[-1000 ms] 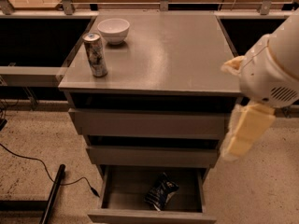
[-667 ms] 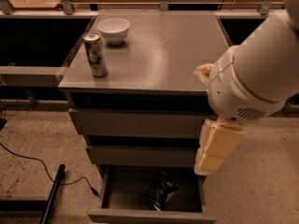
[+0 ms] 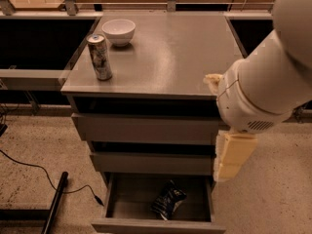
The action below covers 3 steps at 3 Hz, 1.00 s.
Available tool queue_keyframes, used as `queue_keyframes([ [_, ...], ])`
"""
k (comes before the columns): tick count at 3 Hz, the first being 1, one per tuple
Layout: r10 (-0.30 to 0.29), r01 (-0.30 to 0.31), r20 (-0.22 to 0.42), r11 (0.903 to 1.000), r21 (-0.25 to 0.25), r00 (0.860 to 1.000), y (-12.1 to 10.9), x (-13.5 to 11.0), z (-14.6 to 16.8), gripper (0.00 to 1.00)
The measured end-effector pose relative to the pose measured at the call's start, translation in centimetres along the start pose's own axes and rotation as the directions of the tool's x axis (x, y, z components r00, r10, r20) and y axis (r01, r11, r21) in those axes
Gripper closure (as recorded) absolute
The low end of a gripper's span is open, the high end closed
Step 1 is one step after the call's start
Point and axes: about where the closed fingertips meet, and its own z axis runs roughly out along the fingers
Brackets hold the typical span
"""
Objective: Pick blue chip bag from bottom drawer and place on counter
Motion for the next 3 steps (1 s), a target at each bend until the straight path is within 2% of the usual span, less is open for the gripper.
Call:
queue_keyframes([
  [1, -0.108, 0.109, -0.076, 0.994, 0.007, 0.991, 0.1, 5.8, 5.2, 0.0],
  [2, -0.127, 0.13, -0.062, 0.9905, 0.046, 0.99, -0.7, 13.0, 9.3, 0.0],
  [3, -0.194, 0.196, -0.044, 0.9804, 0.023, 0.98, -0.6, 13.6, 10.8, 0.0],
])
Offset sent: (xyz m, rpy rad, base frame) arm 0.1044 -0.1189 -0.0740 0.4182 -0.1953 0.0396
